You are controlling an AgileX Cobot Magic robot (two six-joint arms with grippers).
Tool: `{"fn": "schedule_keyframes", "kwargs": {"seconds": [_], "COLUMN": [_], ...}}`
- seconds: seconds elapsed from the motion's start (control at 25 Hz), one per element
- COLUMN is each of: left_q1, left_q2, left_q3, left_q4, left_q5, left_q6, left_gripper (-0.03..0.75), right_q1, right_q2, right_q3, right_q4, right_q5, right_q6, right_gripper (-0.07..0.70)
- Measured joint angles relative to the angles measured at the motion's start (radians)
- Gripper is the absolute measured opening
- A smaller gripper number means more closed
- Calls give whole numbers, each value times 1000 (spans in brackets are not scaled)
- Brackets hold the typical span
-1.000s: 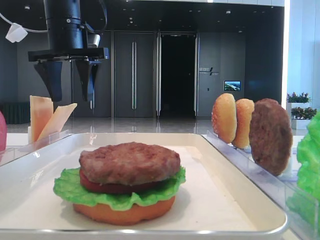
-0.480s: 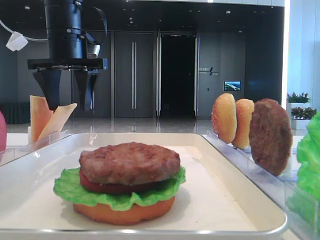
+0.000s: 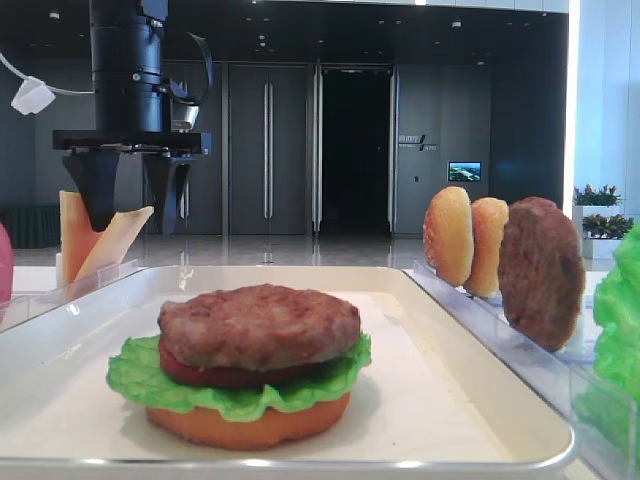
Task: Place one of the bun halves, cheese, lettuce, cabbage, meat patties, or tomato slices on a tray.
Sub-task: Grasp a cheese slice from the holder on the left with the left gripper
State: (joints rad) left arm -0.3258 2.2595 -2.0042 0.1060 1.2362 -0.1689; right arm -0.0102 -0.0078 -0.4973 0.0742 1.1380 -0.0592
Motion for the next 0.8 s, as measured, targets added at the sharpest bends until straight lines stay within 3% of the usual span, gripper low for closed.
{"fn": "schedule_keyframes", "kwargs": {"seconds": [0.44,0.8], "left_q1": [2,2], "left_q2": [0,14], "left_q3": [7,8], "left_q4": [0,-7], "left_q5": [-2,-3], "left_q6": [22,30], "left_gripper": [531,321], "right_q1": [0,0], "right_q2": [0,0], "right_q3": [0,0], "right_q4": [0,0], "right_q5": [0,0], "right_q6": [0,0], "right_gripper": [471,471]}}
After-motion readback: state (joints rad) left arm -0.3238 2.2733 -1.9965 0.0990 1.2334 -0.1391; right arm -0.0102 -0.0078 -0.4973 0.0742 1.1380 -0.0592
